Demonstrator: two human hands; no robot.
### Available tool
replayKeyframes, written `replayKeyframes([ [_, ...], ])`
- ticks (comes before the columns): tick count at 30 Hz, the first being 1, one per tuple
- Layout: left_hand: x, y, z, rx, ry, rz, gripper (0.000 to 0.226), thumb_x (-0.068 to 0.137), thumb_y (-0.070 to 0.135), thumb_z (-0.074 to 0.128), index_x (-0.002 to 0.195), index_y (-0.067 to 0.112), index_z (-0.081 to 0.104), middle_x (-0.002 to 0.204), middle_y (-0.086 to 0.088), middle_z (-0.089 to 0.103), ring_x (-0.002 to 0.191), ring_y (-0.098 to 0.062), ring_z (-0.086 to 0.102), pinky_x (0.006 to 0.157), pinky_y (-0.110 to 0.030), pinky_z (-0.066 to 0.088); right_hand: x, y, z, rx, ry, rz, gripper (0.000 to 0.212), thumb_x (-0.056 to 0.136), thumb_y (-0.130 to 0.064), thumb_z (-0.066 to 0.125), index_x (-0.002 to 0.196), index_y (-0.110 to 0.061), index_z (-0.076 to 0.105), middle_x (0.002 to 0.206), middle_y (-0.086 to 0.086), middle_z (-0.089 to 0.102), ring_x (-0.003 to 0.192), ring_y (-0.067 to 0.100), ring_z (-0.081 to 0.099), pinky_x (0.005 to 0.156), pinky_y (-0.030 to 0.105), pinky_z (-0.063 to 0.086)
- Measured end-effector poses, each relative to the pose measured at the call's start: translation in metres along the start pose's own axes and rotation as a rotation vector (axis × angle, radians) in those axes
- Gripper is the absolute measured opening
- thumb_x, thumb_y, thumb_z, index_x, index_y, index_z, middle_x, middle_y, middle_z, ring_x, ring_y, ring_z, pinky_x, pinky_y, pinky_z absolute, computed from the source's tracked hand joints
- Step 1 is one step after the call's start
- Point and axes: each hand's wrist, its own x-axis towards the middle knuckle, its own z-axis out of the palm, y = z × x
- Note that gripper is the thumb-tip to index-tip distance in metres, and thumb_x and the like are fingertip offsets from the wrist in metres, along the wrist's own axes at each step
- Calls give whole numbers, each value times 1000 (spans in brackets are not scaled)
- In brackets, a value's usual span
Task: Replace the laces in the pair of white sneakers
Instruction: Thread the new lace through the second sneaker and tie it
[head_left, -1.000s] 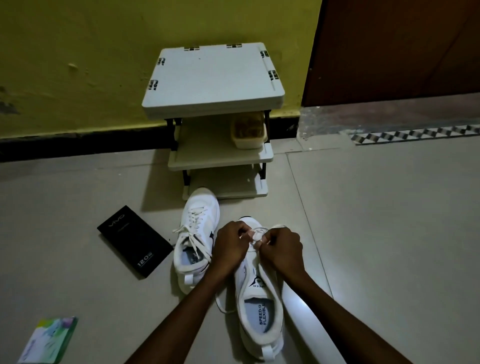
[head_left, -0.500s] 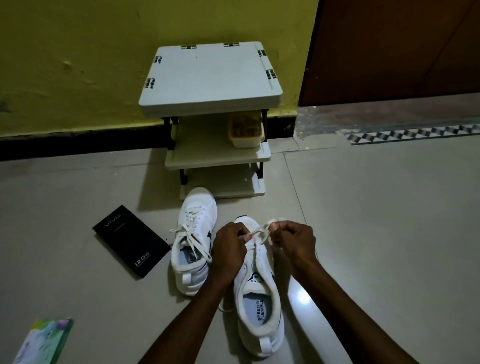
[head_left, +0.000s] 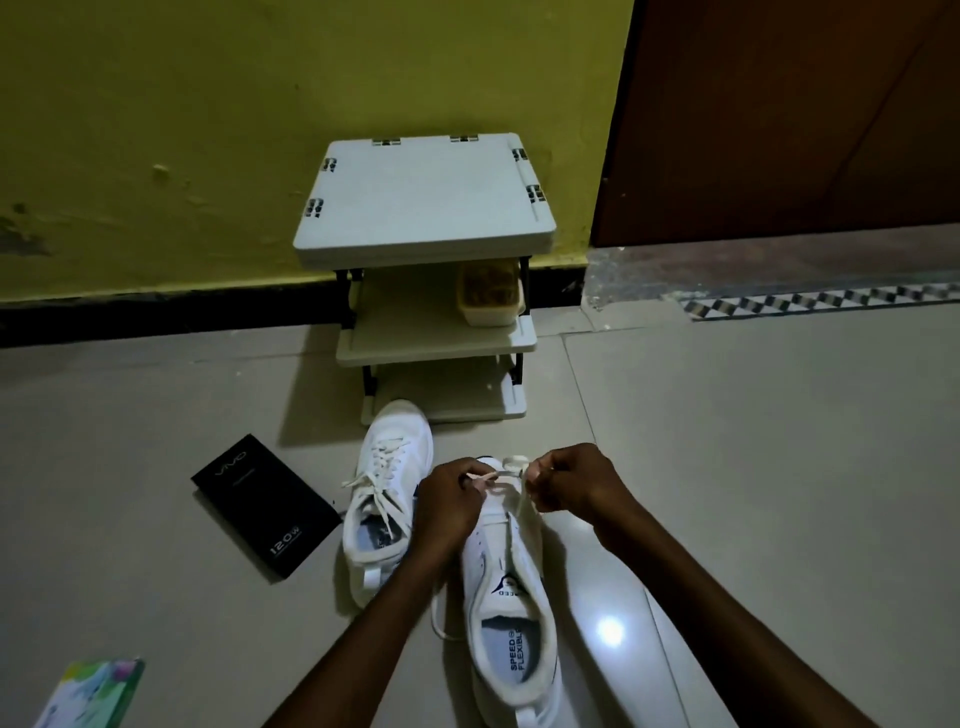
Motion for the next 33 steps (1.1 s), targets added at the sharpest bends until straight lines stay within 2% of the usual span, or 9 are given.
replayKeyframes([
  [2,-1,11,-9,-161,-17,-90,27,90,4,58,80,27,70,80,2,70,71,-16,63,66,-29,51,-2,-9,-8,-86,-35,-50,17,88,4,59,76,1,71,72,18,70,68,24,68,80,39,60],
  [5,-5,35,-23,-383,-51,-114,13,94,9,58,85,13,66,72,-6,68,61,-16,57,54,-24,45,-11,-30,-19,-109,-7,-143,20,93,1,54,85,3,72,75,19,72,70,28,71,74,33,61],
  [9,-11,73,-49,-481,-36,-3,12,96,13,58,92,6,68,72,-2,67,63,-12,57,58,-21,47,-29,-70,-31,-161,47,-308,23,97,-17,55,87,-8,74,70,8,72,59,20,68,59,26,56],
  [12,-15,108,-73,-556,-27,111,16,97,8,54,93,8,70,69,3,64,63,-9,56,63,-24,50,-38,-107,-42,-358,164,-509,19,93,-28,62,86,-22,78,72,-11,66,64,7,61,63,28,51],
  [14,-19,130,-89,-629,-20,179,16,98,6,52,96,3,67,69,-1,63,61,-10,55,59,-21,49,-47,-132,-49,-293,196,-608,13,89,-27,66,89,-23,79,77,-15,68,70,4,62,63,26,52],
  [18,-25,174,-122,-650,53,301,16,96,18,56,94,6,65,71,-4,66,62,-12,60,57,-21,50,-72,-186,-61,19,146,-684,13,83,-19,71,93,-14,77,79,-3,75,64,2,66,54,13,48],
  [24,-34,244,-173,-661,158,497,14,95,17,59,97,11,71,72,-3,65,63,-11,60,61,-23,54,-100,-260,-70,219,140,-740,33,63,-31,72,85,-7,74,74,6,73,63,12,65,55,19,50],
  [29,-44,288,-203,-710,180,593,17,95,21,58,96,7,67,73,-3,66,62,-11,60,56,-22,51,-119,-302,-72,247,134,-809,15,83,-23,70,91,-11,74,81,1,75,73,9,69,60,23,51],
  [33,-51,306,-212,-782,185,618,13,94,17,60,94,7,69,76,-5,66,65,-11,61,60,-22,53,-132,-324,-71,283,158,-830,13,83,-22,71,92,-15,75,86,-6,75,74,-2,67,62,23,46],
])
